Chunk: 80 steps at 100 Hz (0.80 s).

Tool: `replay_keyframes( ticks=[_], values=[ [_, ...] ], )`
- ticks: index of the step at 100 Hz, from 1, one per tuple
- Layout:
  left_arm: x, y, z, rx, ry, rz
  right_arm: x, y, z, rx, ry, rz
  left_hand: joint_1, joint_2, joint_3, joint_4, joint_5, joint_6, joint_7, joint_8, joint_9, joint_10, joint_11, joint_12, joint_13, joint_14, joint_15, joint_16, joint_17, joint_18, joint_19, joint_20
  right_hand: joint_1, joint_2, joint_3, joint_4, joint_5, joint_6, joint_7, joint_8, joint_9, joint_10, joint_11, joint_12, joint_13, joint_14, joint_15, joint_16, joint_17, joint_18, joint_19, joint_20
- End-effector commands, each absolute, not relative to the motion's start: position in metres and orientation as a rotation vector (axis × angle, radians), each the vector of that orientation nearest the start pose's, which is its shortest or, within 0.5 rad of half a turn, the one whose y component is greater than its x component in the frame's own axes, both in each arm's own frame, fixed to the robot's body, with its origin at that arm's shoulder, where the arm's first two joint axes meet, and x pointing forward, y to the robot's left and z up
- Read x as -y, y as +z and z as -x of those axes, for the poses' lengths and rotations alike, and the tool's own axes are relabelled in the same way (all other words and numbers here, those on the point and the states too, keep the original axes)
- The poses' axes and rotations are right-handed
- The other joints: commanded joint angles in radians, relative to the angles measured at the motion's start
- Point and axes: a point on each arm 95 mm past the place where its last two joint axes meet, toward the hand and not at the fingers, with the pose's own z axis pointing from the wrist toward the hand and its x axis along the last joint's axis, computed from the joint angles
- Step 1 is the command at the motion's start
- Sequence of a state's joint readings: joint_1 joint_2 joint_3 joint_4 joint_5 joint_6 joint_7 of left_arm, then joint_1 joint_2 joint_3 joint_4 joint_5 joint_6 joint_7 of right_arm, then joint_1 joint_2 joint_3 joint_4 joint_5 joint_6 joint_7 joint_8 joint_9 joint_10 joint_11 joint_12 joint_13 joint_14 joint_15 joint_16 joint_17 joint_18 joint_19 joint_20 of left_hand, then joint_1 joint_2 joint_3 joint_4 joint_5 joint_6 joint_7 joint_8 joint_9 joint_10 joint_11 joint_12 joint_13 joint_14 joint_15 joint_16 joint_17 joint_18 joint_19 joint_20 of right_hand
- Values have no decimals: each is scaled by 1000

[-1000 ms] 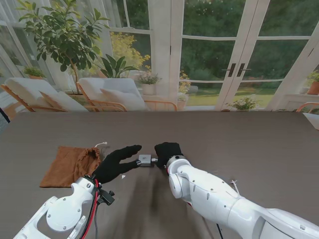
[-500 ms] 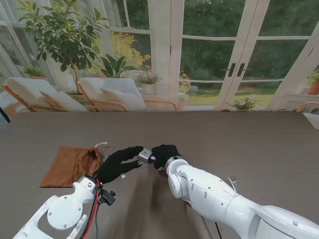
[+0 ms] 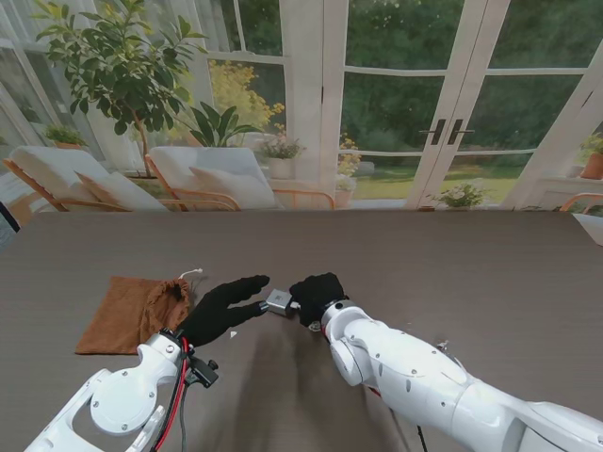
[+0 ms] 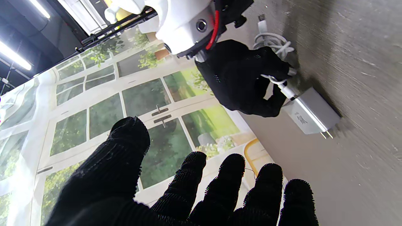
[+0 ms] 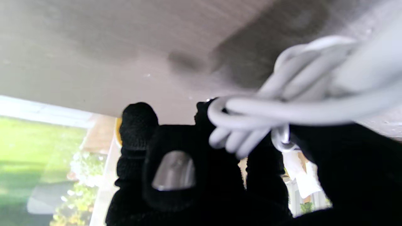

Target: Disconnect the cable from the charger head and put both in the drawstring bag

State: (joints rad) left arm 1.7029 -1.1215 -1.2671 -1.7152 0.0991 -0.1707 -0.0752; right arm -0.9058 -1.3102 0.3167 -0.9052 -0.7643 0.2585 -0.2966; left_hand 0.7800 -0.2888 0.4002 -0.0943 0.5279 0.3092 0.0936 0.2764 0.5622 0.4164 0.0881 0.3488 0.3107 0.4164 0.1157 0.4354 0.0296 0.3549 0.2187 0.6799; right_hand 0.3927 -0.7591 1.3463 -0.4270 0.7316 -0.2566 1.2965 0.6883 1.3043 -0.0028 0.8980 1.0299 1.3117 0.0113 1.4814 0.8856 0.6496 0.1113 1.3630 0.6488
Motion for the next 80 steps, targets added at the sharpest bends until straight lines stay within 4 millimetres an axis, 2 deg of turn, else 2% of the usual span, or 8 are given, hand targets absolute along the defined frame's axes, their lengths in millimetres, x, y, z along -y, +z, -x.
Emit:
replay_keyframes(
  ticks=[1,19,37,42,57,80],
  values=[
    [22,-320,-363,-1043,-2215,1972,-143,-387,-481,-1725,1341,-918,14,21,-21,29,9,4,-9,-6,-2,1,-7,-6,-15,0,-22,-5,-14,-32,-21,12,43,-44,155,20,40,-83,-4,20,108,-45,42,19,5,-70,43,20,410,-34,55,42],
    [21,-327,-370,-1054,-2191,1958,-139,-370,-482,-1733,1369,-797,15,12,-8,30,8,6,-9,-6,-12,-5,-9,-6,-20,-5,-23,-5,-15,-36,-23,11,26,-55,161,22,74,-112,-18,32,127,-52,34,26,5,-67,64,39,425,-65,61,67],
    [19,-336,-380,-1089,-2143,1916,-134,-353,-484,-1723,1396,-720,9,-12,16,30,10,18,-9,-7,-36,-19,-13,-7,-38,-22,-27,-5,-24,-46,-25,11,21,-56,163,22,77,-110,-18,38,128,-54,38,26,5,-72,69,45,427,-74,64,76],
    [19,-337,-384,-1101,-2134,1909,-133,-348,-483,-1713,1408,-704,-16,-33,72,23,13,25,-12,-10,-50,-29,-14,-10,-51,-33,-32,-13,-29,-50,-27,11,23,-56,164,22,76,-107,-18,38,128,-54,38,26,5,-73,69,45,428,-75,65,77],
    [17,-340,-396,-1180,-2087,1867,-130,-332,-481,-1686,1445,-666,-24,-56,91,19,-36,31,-36,-23,-97,-63,-33,-29,-79,-58,-45,-29,-49,-70,-42,0,22,-57,163,22,76,-106,-14,36,128,-55,38,24,5,-78,68,47,428,-79,65,81],
    [18,-341,-413,-1233,-2075,1826,-127,-314,-477,-1665,1482,-626,-35,-73,121,15,-57,37,-45,-38,-113,-74,-34,-41,-91,-69,-46,-40,-51,-82,-49,-12,17,-65,165,23,89,-113,-9,32,130,-58,44,22,5,-82,72,54,434,-99,73,90]
  ],
)
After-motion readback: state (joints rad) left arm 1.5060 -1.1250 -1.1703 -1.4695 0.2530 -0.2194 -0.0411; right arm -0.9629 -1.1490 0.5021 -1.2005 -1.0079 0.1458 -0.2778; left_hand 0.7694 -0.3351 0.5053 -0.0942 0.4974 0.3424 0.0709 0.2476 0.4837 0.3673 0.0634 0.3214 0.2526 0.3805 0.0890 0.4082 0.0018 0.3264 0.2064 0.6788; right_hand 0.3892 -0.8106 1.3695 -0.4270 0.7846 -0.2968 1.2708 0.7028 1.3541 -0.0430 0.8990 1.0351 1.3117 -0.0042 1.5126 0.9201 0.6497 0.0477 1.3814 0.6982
